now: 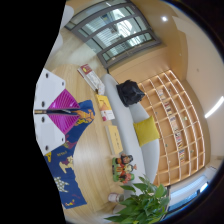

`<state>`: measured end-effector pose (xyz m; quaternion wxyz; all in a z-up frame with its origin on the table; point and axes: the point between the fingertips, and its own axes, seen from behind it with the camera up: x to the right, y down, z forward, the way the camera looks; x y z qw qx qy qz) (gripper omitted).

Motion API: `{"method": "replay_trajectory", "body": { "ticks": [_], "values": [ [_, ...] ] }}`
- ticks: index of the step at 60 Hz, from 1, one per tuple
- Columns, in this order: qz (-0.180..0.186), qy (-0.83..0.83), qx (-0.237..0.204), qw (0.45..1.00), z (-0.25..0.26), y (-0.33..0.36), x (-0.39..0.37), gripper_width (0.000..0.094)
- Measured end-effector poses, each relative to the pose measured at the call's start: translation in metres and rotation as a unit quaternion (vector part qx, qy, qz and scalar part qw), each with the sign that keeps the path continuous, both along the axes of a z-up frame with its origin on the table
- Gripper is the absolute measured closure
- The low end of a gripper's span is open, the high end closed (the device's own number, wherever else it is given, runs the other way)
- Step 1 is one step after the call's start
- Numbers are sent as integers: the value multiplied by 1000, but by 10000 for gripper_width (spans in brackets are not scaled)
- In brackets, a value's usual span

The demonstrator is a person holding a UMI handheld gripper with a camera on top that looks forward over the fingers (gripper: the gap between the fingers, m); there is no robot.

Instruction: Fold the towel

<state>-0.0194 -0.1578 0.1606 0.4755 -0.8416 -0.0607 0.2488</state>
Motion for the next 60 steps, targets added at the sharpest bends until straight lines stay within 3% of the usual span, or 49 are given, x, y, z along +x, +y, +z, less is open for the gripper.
{"method": "replay_trajectory", "body": {
  "ticks": [6, 16, 19, 25, 27, 34, 47, 60],
  "values": [
    [-29, -15, 13, 999, 4, 19, 55, 905],
    [-103, -83, -14, 991, -51, 48, 182, 854],
    [-124, -106, -20, 986, -67, 52, 215, 689],
    [-169, -156, -20, 973, -88, 54, 283, 68],
    [-183, -177, -14, 967, -88, 51, 303, 101],
    [-208, -211, 9, 955, -73, 37, 337, 86],
    [-203, -234, 32, 950, -40, -8, 334, 84],
    [-172, -241, 19, 955, -30, -70, 295, 87]
  ]
}}
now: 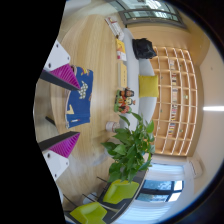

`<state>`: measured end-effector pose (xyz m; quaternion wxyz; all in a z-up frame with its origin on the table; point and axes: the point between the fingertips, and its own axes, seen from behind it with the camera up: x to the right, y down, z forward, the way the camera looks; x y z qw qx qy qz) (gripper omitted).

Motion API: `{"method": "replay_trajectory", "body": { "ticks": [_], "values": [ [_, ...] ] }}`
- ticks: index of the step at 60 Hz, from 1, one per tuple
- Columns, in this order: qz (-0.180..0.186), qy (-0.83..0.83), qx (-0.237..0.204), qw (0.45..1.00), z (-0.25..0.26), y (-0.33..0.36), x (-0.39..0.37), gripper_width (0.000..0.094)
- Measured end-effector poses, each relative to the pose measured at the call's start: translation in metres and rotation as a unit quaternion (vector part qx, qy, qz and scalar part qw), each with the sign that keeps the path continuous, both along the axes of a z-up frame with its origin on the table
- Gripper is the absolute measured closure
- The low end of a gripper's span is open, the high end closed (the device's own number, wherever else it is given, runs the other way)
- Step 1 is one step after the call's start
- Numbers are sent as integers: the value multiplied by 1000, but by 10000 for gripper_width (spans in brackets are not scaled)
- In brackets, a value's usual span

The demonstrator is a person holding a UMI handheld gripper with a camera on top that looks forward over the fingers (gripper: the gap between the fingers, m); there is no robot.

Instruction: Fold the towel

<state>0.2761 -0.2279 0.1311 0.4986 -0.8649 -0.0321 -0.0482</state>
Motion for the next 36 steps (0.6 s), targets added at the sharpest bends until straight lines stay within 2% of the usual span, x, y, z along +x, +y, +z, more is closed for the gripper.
{"method": "replay_trajectory", "body": {
  "ticks": [24, 36],
  "values": [
    [30, 11, 12, 999, 44, -104, -57, 86],
    [44, 7, 22, 999, 57, -127, -63, 88]
  ]
}}
